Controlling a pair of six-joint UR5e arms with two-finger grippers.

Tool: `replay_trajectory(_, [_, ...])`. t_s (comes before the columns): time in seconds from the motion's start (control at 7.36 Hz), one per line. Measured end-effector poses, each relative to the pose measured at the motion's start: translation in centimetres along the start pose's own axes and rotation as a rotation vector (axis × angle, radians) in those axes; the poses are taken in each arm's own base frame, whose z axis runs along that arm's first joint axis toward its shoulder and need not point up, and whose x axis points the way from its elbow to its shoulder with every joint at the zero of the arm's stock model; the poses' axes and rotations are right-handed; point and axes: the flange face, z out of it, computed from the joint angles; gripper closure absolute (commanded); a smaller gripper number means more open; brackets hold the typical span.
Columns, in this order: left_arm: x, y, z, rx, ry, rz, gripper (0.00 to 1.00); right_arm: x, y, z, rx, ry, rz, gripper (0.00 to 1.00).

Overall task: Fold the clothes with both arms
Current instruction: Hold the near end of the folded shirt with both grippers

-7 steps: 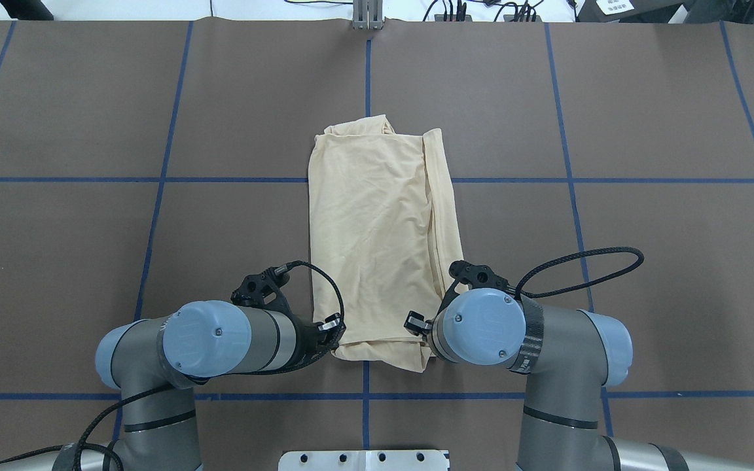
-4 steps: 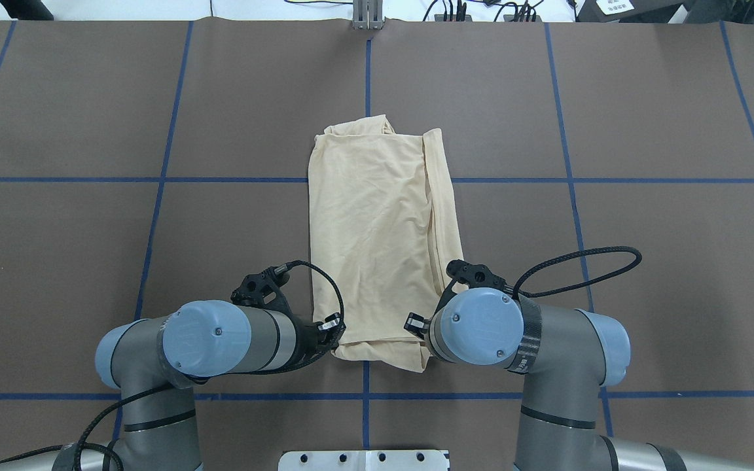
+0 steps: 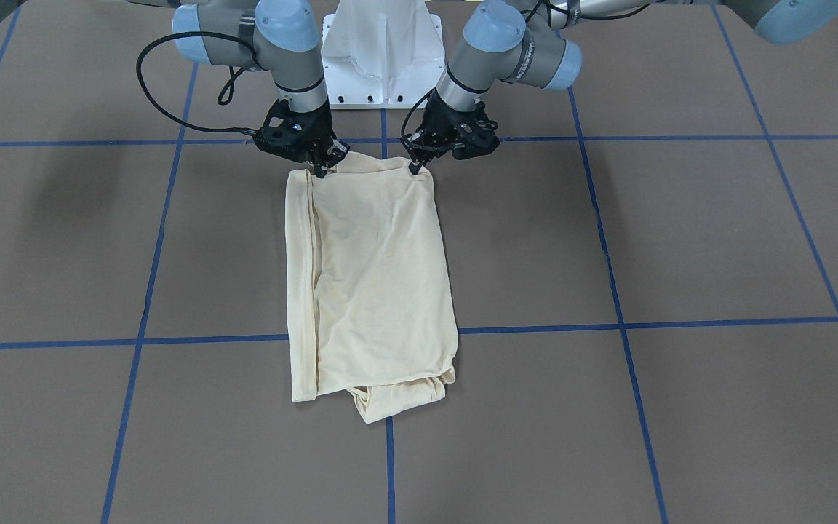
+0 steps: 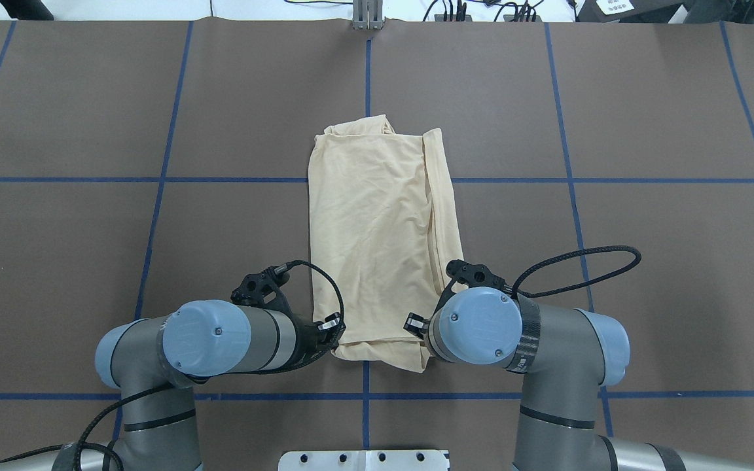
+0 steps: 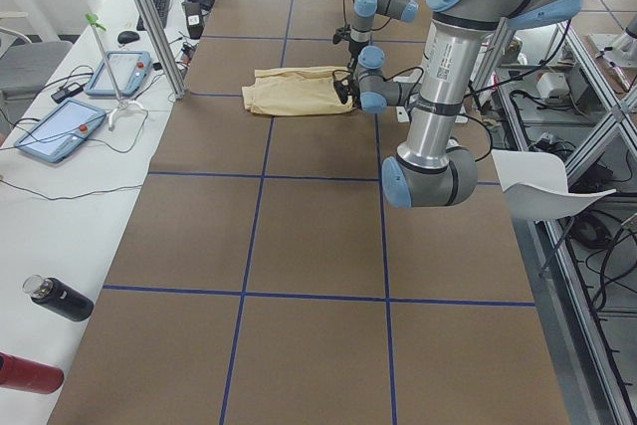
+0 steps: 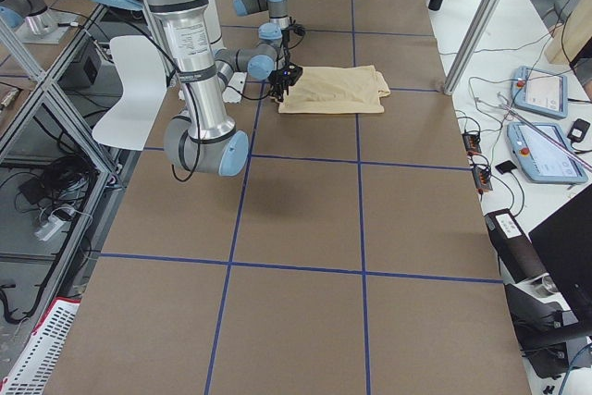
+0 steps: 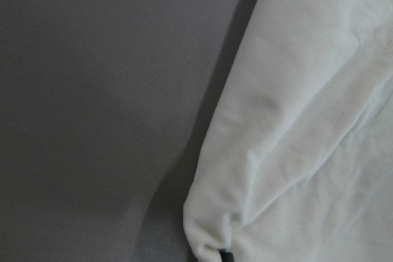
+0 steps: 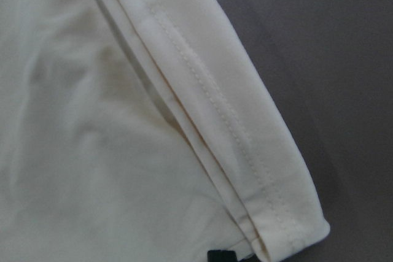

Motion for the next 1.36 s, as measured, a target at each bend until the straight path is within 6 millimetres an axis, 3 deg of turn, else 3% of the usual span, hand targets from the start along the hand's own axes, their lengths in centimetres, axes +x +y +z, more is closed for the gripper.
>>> replay_trajectory(1.36, [0.03,-0.09,-0.03,0.001,0.001,0.001,1.00,-0.23,-0.67,0.71,0.014,0.005,0.011,0.04])
